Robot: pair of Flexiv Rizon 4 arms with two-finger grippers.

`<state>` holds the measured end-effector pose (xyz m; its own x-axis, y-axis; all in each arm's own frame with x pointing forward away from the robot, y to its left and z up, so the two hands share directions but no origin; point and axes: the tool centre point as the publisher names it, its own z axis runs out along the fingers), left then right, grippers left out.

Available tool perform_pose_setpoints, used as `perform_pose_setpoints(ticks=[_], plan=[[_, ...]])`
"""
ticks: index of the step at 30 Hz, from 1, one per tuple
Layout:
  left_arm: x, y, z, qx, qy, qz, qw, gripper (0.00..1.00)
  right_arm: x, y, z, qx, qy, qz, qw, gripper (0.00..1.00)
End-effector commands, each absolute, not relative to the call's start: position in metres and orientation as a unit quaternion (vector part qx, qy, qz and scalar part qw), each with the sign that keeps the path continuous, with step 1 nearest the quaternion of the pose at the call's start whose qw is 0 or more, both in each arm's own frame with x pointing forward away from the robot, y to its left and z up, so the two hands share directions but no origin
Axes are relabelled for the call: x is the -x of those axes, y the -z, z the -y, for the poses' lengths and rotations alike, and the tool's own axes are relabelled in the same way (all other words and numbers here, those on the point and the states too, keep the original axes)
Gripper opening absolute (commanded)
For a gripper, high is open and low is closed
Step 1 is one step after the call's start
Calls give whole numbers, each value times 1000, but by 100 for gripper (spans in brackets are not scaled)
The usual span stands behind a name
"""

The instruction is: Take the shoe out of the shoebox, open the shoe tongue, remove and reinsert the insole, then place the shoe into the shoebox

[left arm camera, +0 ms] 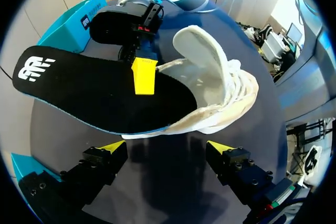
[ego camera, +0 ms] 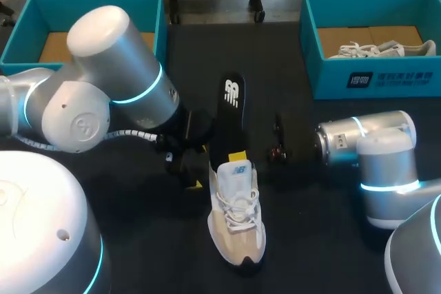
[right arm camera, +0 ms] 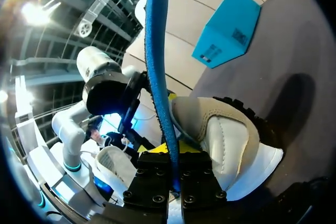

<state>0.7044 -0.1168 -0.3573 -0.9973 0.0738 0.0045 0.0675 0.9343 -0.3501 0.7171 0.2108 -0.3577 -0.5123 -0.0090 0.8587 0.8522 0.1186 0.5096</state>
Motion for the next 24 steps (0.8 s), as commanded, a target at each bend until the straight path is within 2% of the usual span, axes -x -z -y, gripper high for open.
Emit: perform_pose_setpoints(ticks=[1,14,24], plan=[[-704,358,116,36,-178,983,7,100,-703,372,-216,330,583,647,364,0],[-704,358,116,36,-178,983,7,100,-692,360,-221,344,572,654,356,0],[-704,358,116,36,-178,983,7,100,-681,359,-220,395,568,648,320,0]])
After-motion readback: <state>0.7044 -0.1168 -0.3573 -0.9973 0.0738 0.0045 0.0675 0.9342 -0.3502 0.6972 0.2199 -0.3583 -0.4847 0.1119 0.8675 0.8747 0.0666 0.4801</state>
